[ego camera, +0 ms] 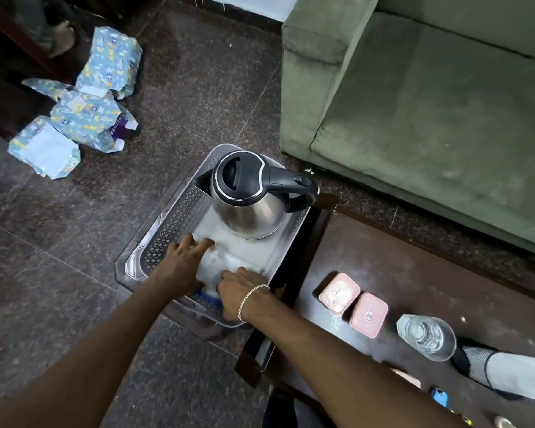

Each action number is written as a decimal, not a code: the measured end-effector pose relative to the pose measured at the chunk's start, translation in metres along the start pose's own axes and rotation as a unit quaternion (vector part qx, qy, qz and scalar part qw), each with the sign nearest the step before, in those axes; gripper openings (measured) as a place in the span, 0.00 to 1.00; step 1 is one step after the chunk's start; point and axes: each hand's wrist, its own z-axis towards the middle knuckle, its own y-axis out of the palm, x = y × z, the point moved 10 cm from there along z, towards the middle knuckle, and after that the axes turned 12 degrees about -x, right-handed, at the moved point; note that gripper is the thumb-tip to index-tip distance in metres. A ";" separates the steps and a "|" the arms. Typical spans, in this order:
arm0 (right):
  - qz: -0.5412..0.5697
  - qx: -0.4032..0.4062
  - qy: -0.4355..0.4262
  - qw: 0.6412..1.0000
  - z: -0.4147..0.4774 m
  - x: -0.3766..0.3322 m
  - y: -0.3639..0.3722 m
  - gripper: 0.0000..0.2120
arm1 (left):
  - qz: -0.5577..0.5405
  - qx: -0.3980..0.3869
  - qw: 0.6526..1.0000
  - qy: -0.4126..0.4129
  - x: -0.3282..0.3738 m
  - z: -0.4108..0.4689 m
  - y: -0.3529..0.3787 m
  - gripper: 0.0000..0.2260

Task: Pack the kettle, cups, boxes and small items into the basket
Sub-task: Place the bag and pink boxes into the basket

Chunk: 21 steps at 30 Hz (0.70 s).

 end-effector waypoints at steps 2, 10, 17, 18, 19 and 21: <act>-0.005 0.015 -0.006 1.000 -0.006 -0.001 -0.002 0.18 | 0.000 -0.001 1.000 -0.011 0.003 -0.006 0.000 0.42; 0.095 0.251 -0.091 0.959 -0.097 0.011 -0.039 0.08 | -0.019 0.082 0.996 -0.002 0.034 -0.052 -0.030 0.38; 0.220 0.374 -0.002 0.901 -0.205 0.115 -0.012 0.10 | -0.054 0.188 0.968 0.157 0.149 -0.093 -0.054 0.23; 0.219 0.378 0.037 0.899 -0.215 0.135 0.000 0.10 | -0.053 0.189 0.964 0.181 0.169 -0.093 -0.052 0.22; 0.207 0.380 0.088 0.897 -0.223 0.155 0.012 0.11 | -0.048 0.184 0.961 0.201 0.189 -0.091 -0.047 0.21; 0.159 0.347 0.214 0.899 -0.233 0.195 0.039 0.14 | -0.019 0.161 0.958 0.235 0.227 -0.076 -0.030 0.21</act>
